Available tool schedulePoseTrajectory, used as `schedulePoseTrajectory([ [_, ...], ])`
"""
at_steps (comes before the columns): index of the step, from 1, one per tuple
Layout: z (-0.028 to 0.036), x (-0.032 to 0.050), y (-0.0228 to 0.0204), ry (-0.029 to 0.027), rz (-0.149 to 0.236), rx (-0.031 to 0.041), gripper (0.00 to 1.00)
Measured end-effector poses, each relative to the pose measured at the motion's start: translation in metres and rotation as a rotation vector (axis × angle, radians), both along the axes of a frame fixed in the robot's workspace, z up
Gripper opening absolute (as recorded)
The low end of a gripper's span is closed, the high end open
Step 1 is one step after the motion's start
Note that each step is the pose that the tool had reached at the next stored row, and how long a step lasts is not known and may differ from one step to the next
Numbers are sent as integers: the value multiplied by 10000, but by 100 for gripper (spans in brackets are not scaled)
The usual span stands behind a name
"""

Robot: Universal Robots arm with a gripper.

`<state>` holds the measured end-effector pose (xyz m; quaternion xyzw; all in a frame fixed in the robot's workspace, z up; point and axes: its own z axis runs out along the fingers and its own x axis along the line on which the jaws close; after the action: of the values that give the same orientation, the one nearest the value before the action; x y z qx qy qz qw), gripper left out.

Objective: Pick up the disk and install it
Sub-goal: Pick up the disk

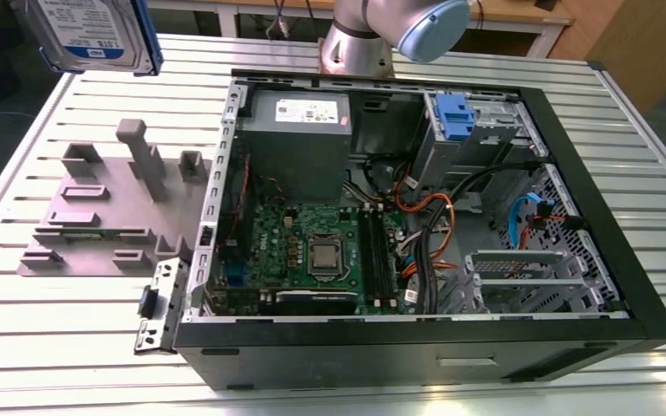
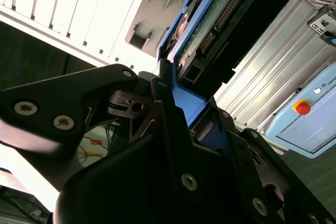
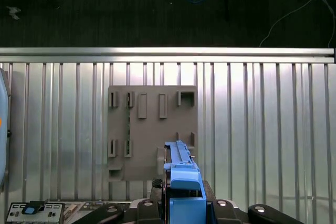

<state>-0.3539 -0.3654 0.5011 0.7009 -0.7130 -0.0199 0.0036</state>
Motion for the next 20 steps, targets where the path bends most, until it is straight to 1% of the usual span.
schedulePoseTrajectory([
  [20,0,48,0,0,0,0,36],
])
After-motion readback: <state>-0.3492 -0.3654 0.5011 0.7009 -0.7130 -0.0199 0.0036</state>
